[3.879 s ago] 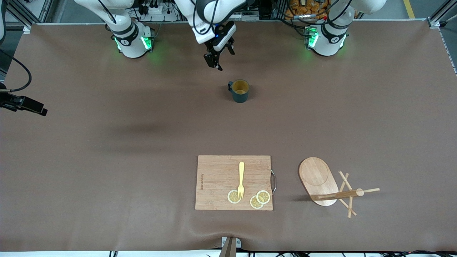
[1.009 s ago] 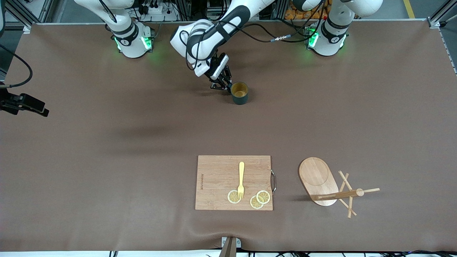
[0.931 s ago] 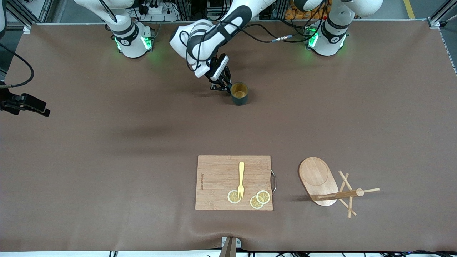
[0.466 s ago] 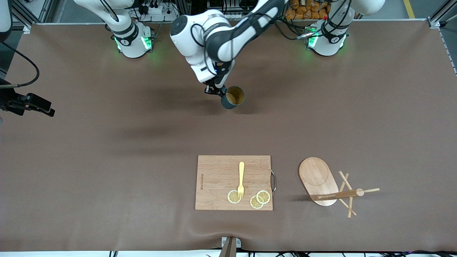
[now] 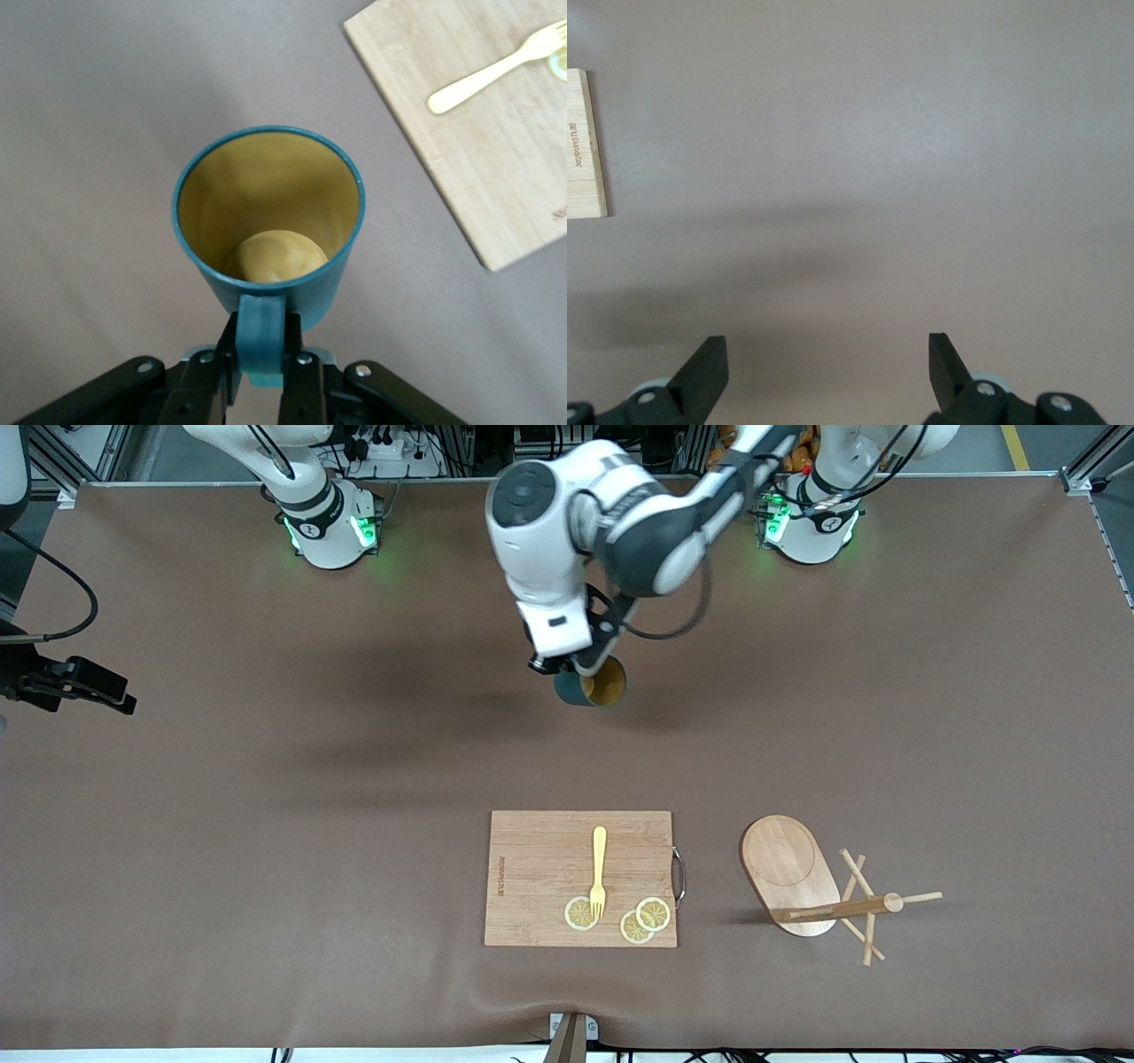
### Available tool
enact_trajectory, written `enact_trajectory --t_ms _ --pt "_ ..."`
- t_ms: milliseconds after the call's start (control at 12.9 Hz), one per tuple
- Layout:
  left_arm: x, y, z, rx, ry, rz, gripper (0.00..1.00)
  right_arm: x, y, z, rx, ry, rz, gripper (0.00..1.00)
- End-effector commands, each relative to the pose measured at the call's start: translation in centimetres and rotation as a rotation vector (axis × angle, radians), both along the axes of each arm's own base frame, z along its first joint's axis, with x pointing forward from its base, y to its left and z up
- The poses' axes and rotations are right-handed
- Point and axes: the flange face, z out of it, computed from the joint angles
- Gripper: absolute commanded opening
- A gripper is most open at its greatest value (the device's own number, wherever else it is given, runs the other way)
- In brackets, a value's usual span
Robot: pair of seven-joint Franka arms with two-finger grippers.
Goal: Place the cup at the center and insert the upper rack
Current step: 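Lift the teal mug with the left gripper toward the wooden stand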
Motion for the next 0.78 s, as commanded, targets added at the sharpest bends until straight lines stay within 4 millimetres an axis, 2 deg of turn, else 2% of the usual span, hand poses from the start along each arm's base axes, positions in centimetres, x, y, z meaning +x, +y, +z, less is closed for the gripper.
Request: enact_trajectory --t_ms 0,78,310,543,698 --pt "3.8 6.0 3.3 -0.137 0.04 -0.064 0.0 0.0 0.3 1.6 0.008 -0.031 0.006 1.0" --pt "5.7 8.5 4.1 -0.195 0.058 -0.068 0.0 0.0 0.4 1.8 0.008 -0.035 0.008 1.0" --pt "9.7 15.1 6.7 -0.345 0.063 -0.118 0.0 0.0 0.4 1.8 0.008 -0.035 0.008 1.0" --pt "12.9 20.8 6.5 -0.474 0.072 -0.211 0.0 0.0 0.5 1.8 0.008 -0.035 0.008 1.0" --pt "15.4 25.7 5.9 -0.609 0.067 -0.25 0.0 0.0 0.5 1.8 0.008 -0.035 0.009 1.0"
